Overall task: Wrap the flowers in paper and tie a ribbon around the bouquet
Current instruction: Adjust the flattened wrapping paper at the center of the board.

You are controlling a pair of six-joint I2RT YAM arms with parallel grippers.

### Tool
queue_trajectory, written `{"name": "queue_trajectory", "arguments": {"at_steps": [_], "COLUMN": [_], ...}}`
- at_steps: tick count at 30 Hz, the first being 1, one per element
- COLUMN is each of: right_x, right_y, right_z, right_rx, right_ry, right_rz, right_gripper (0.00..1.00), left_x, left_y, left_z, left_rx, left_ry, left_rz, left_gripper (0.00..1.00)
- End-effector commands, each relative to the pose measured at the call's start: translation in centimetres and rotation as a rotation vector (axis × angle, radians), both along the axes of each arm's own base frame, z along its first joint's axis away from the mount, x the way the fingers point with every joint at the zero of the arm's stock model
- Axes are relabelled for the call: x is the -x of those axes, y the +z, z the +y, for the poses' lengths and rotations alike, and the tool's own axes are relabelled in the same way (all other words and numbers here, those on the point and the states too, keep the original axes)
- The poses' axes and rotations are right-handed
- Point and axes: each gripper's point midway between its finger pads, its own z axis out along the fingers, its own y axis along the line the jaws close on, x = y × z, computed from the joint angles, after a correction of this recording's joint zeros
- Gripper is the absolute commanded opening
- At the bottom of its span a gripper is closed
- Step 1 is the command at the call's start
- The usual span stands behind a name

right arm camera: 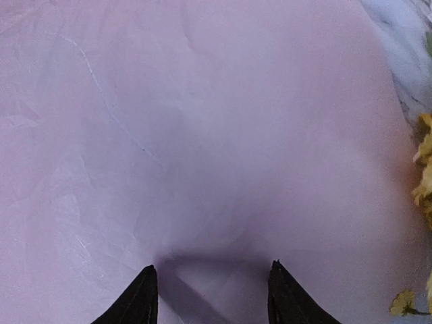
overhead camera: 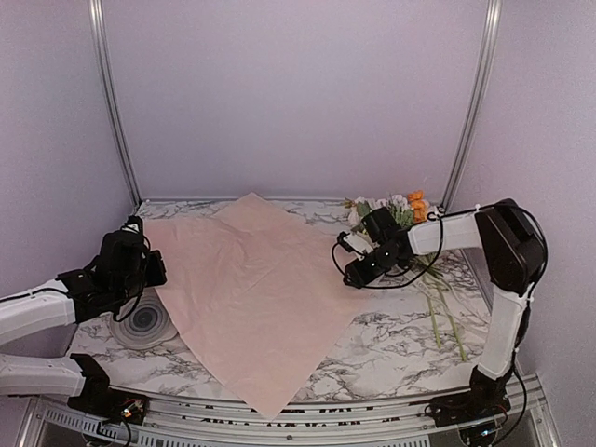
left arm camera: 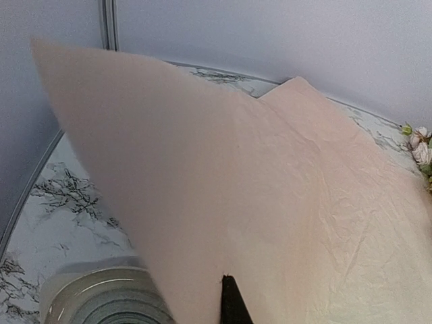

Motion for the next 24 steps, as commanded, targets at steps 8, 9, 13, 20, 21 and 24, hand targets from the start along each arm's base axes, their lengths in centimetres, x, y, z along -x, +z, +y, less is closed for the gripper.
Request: {"name": "queue_trajectory", "arguments": {"at_steps": [8, 9, 13, 20, 21, 24], "right_x": [9.2, 9.3, 9.3, 8.2, 8.1, 7.4], "right_y": [-3.0, -2.7, -2.2, 0.3, 1.1, 3.2], "right_z": [-8.5, -8.6, -8.7, -8.3, -7.8, -6.3], "right_rx": [0.11, 0.098, 0.065, 0.051, 0.046, 0.053], "right_ry": [-0.248, -0.251, -0.263, -0.248, -0.23, -0.194], "right_rz": [0.214, 0.21, 0.199, 0.16, 0.143, 0.094], "right_gripper": [0.54, 0.54, 0.55, 0.55, 0.55, 0.55], "left_x": [-1.5, -1.8, -2.5, -2.8, -3.0, -3.6], "left_y": [-4.0, -4.3, -4.9, -5.0, -4.3, -1.8], "left_z": [-2.8, -3.0, -2.5, -1.3, -1.2, -1.6], "left_rx": [0.015, 0.007, -0.033, -0.144, -0.186, -0.304], "left_ry": [-0.084, -0.084, -0.033, 0.008, 0.009, 0.014], "left_rz": [0.1, 0.103, 0.132, 0.169, 0.166, 0.136], "left_gripper": [0.0, 0.0, 0.0, 0.75, 0.75, 0.75]}}
